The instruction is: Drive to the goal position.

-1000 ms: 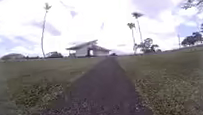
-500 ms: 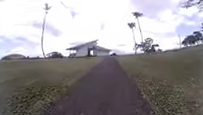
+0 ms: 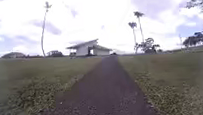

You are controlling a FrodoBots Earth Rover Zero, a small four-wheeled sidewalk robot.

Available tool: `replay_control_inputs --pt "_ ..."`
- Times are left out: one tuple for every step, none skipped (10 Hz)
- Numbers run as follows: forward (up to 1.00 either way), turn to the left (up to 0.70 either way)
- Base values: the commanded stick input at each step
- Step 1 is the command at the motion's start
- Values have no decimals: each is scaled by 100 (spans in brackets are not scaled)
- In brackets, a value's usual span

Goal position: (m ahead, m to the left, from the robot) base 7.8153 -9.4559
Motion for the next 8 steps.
replay_control_inputs --pt "50 0" --pt "50 0" --pt "50 0" --pt "50 0" --pt "50 0" --pt "50 0" --pt "50 0" --pt "50 0"
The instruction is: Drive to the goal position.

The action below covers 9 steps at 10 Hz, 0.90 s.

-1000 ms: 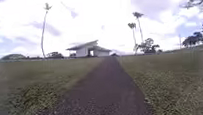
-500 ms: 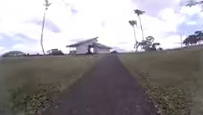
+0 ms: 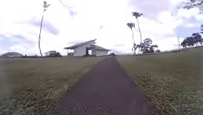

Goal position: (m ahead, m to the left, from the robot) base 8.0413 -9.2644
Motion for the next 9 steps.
replay_control_inputs --pt "50 0" --pt "50 0" --pt "50 0" --pt "50 0" --pt "50 0" --pt "50 -24" --pt "50 -50" --pt "50 -50" --pt "50 -50"
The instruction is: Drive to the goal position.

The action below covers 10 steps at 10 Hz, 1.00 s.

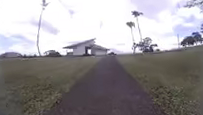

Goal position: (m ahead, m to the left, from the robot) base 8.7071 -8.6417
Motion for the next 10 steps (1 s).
replay_control_inputs --pt "50 -42" --pt "50 -17" --pt "50 0" --pt "50 0" --pt "50 0" --pt "50 0" --pt "50 0" --pt "50 0" --pt "50 0" --pt "50 0"
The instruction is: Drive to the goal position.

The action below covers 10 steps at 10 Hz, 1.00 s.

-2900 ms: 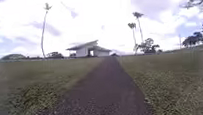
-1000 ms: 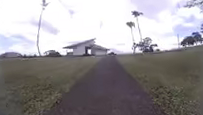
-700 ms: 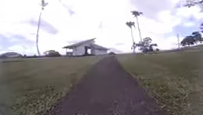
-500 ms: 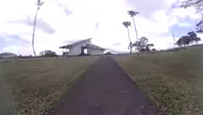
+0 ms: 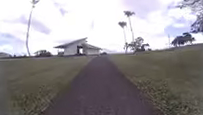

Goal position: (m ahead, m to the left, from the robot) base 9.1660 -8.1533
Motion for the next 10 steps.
replay_control_inputs --pt "50 0" --pt "50 0" --pt "50 0" --pt "50 0" --pt "50 0" --pt "50 0" --pt "50 0" --pt "50 0" --pt "50 0" --pt "50 0"
